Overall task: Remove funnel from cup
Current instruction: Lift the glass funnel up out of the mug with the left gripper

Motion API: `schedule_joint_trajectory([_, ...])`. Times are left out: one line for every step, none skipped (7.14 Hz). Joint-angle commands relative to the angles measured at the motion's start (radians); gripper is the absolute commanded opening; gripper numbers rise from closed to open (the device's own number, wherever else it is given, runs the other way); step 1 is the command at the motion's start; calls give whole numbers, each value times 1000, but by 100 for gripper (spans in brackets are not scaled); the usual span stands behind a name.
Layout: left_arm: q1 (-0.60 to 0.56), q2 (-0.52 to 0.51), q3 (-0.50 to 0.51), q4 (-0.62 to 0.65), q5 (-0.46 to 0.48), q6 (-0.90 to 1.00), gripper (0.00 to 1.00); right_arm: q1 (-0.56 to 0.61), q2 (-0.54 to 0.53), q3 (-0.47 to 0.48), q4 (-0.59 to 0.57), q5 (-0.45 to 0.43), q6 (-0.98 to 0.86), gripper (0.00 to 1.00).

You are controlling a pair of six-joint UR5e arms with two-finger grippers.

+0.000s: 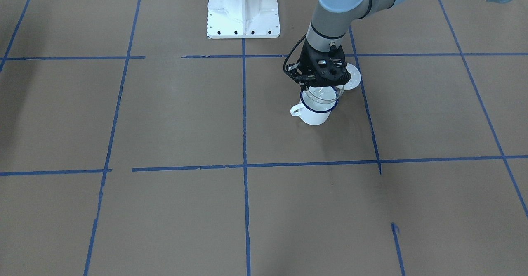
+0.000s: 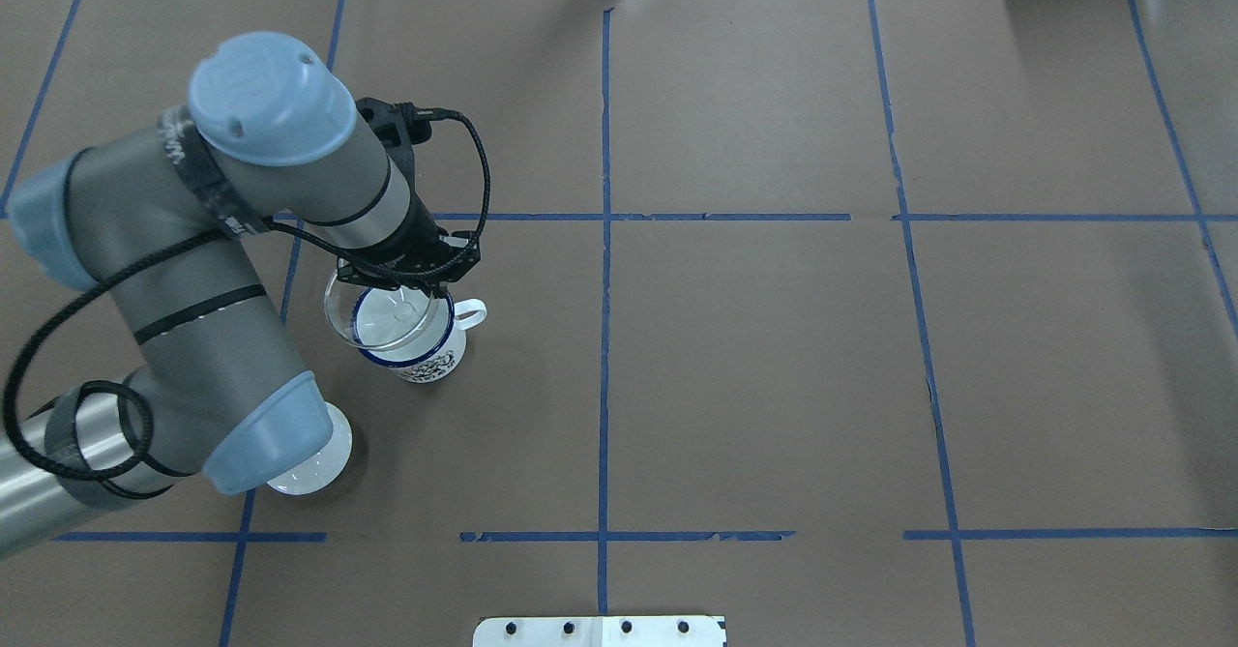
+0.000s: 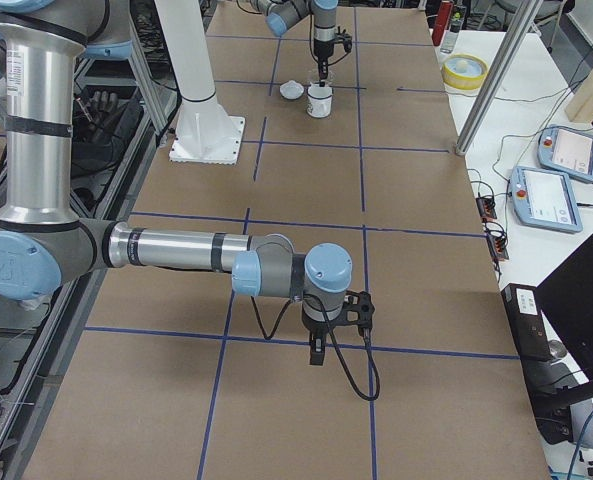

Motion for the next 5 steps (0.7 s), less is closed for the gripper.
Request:
schedule_joint_trajectory([-110, -20, -116, 69, -1, -47, 0, 0, 0, -2, 0, 0, 0, 100])
schedule_joint_trajectory([-141, -22, -114, 7, 19, -175, 0, 0, 0, 0, 0, 0, 0, 100])
schedule_joint_trajectory([-149, -9, -85, -162, 147, -363, 0, 0, 0, 0, 0, 0, 0, 100])
schedule_joint_trajectory([-149, -8, 2, -311, 238, -508, 0, 0, 0, -2, 0, 0, 0, 100])
schedule_joint_trajectory([-149, -8, 90, -460, 347, -653, 0, 0, 0, 0, 0, 0, 0, 100])
